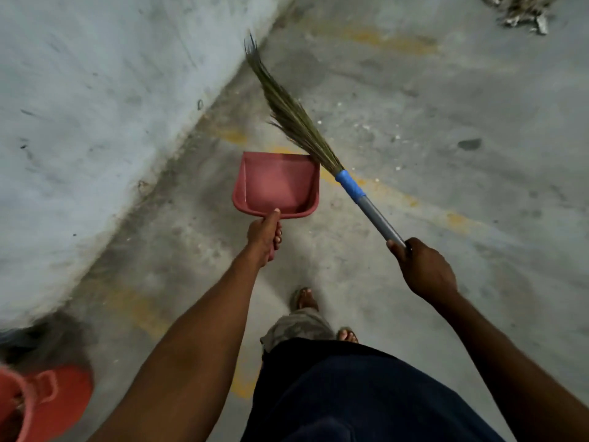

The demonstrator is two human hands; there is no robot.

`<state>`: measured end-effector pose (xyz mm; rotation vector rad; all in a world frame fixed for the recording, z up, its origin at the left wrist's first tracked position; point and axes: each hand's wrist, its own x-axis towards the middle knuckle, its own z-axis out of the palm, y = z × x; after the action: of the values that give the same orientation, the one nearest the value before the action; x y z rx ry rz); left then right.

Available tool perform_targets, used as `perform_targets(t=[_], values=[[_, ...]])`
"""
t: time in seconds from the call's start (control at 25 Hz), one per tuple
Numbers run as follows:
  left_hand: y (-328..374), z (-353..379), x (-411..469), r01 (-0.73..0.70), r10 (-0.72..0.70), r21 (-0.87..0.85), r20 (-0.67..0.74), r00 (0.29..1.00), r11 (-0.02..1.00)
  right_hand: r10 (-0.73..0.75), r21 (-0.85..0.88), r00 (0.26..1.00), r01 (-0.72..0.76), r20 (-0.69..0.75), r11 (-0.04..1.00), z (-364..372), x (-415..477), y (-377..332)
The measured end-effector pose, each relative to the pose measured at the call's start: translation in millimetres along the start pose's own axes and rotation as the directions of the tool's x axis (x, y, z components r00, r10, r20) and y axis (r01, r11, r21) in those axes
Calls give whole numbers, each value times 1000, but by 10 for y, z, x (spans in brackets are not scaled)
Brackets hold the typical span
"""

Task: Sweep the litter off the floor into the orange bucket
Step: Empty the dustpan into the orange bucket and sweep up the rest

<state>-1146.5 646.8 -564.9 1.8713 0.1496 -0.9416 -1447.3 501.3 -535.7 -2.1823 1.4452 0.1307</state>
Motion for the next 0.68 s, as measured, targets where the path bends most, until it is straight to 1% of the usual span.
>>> perform_targets(t=[0.08,0.24,0.4,0.56,0.68], values=[[220,352,191,-5,4,44,30,1000,999,58,69,998,-58,-4,996,-126,254,72],[737,1115,668,-64,55,79,115,992,995,153,176,987,-144,-42,974,-387,876,195],[1322,1837,991,-129,104,115,196,975,985,207,249,975,-180,-84,952,-771,1459,317],[1841,2612,1250,-144,101,158,254,962,977,283,315,954,-240,-100,918,-1144,2036,552],[2181,3341,1456,-161,103,178,297,949,971,350,362,932,-295,-95,884,-1401,2576,861]])
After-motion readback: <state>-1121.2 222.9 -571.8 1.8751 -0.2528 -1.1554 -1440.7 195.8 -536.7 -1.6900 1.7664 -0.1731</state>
